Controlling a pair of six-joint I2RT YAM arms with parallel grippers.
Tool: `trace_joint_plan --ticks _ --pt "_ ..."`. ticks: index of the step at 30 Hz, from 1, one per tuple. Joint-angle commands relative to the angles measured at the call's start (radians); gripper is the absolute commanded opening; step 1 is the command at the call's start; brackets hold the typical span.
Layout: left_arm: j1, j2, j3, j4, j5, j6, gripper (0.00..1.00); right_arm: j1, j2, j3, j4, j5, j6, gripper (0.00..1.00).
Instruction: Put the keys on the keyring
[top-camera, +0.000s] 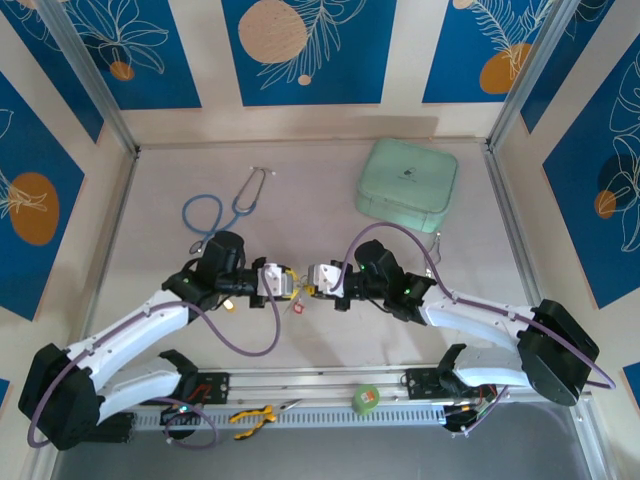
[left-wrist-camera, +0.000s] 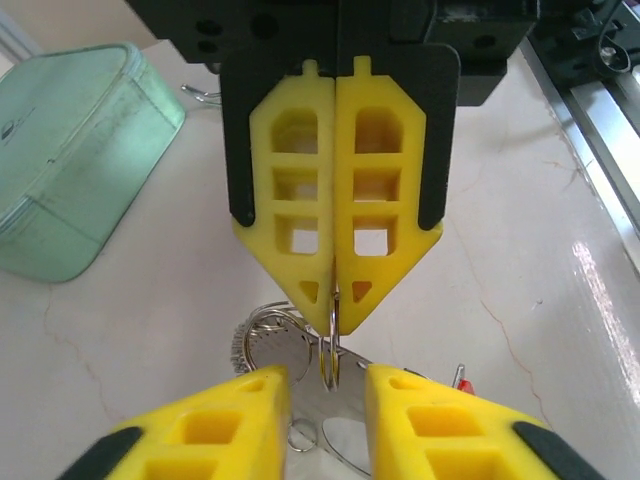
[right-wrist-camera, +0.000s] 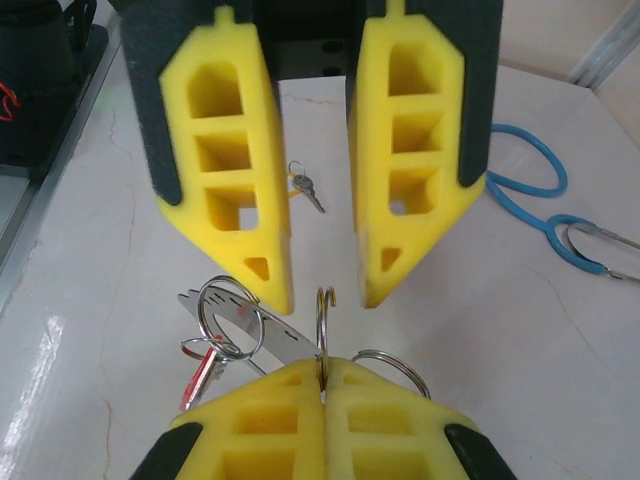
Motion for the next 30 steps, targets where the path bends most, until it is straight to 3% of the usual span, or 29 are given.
trace_joint_plan --ticks 1,6,10,12,17,25,30 --pt "-0.01 0.011 -0.008 0.048 0.047 0.032 0.21 -0.003 -0.014 0.039 -0.025 -0.041 -0.012 0.0" --pt "-0.011 0.026 -0.004 0.049 0.047 0.037 0.13 0.001 -0.014 0.043 -0.028 -0.047 -0.011 0.0" --pt "-0.011 0.029 -0.004 0.042 0.046 0.038 0.0 0.004 -0.015 0.04 -0.023 -0.046 -0.008 0.0" --pt "-0.013 0.024 -0.008 0.047 0.05 0.033 0.0 0.003 -0.016 0.032 -0.005 -0.039 -0.001 0.0" --pt "-0.013 0.01 -0.043 0.119 0.051 -0.012 0.0 0.0 -0.007 0.011 0.032 -0.037 0.013 0.12" --pt "-0.014 -0.006 -0.073 0.173 0.056 -0.058 0.0 0.004 0.013 0.01 0.054 -0.04 0.016 0.09" --pt "-0.013 -0.014 -0.077 0.169 0.053 -0.057 0.0 0.006 0.013 0.004 0.04 -0.021 -0.006 0.15"
